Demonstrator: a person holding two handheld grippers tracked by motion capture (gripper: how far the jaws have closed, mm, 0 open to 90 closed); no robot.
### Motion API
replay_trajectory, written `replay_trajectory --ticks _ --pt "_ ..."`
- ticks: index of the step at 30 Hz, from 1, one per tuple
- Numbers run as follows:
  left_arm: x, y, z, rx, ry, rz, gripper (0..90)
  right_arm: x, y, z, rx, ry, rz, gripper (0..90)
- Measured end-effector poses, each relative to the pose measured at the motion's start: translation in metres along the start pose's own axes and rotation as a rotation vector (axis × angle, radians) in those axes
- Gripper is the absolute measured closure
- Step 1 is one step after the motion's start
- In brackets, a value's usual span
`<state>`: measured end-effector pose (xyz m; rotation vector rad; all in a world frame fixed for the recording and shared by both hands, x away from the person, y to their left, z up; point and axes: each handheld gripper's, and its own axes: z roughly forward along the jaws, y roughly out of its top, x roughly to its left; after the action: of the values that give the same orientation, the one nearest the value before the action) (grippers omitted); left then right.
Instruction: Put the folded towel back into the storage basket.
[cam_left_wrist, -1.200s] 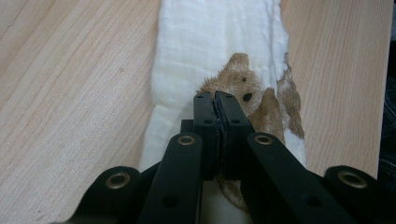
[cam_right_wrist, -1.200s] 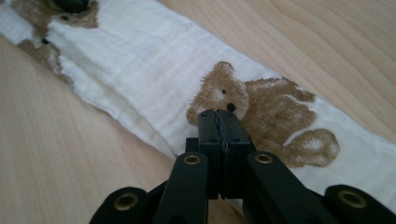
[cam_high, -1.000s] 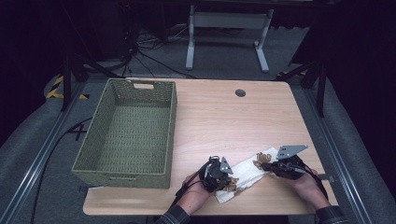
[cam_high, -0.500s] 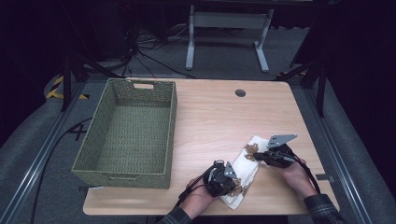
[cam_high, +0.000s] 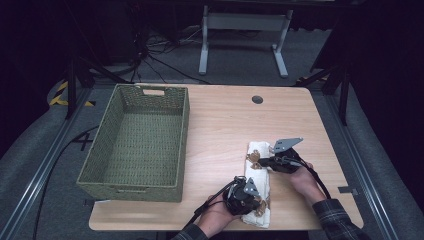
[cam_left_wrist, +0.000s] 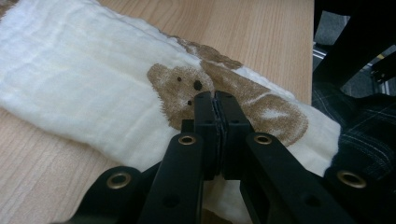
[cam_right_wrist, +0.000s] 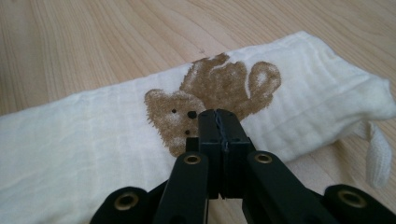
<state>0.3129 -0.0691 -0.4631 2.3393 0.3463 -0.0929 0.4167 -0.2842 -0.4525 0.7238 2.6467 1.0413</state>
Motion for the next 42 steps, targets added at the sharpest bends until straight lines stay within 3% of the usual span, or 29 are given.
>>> replay_trajectory --ticks 5,13,16,23,32,34,42 --pt "0.002 -0.001 -0.004 -0.014 -0.001 -0.003 84.9 0.000 0.001 -0.001 0.004 0.002 -0.009 89.2" --pt "0.017 -0.011 -0.031 -0.035 0.070 -0.031 75.8 0.005 0.005 -0.016 -0.056 0.046 0.000 75.4" --pt "0.027 -0.021 -0.043 -0.045 0.123 -0.076 69.4 0.014 0.006 -0.022 -0.065 0.078 -0.011 67.6" --pt "0.039 -0.031 -0.057 -0.073 0.181 -0.152 57.8 0.042 0.003 -0.032 -0.055 0.148 -0.053 50.7" --pt "0.042 -0.033 -0.056 -0.050 0.198 -0.134 51.6 0.077 -0.002 -0.025 -0.010 0.211 -0.128 34.2" --pt "0.042 -0.032 -0.055 -0.044 0.201 -0.130 51.1 0.083 -0.003 -0.021 0.009 0.206 -0.147 31.5" --pt "0.041 -0.033 -0.054 -0.037 0.204 -0.124 50.3 0.092 -0.009 -0.007 0.061 0.219 -0.198 16.0"
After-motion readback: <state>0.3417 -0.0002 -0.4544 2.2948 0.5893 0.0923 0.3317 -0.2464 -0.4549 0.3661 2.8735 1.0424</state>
